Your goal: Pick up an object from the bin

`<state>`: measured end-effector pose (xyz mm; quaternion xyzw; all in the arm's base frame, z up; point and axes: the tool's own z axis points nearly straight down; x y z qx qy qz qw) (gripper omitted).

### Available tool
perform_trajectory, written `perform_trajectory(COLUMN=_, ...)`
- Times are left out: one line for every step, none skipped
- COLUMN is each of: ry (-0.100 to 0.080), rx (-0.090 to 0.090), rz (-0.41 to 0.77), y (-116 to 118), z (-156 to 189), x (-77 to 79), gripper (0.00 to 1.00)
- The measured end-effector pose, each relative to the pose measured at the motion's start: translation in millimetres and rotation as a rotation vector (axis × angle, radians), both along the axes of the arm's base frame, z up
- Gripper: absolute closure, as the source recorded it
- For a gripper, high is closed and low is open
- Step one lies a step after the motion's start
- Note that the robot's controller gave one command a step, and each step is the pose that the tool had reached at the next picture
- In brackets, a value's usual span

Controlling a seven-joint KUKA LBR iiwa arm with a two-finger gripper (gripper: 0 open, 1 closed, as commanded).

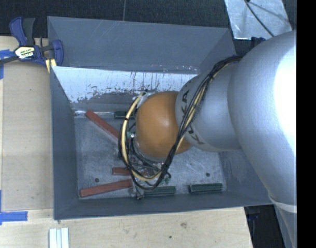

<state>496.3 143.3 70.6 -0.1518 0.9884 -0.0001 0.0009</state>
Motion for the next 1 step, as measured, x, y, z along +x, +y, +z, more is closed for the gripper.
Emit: perform_trajectory(ry=-0.001, rx=0.001, rz=-0.002, y=-0.2, z=0.1, x=0.6, gripper=0.00)
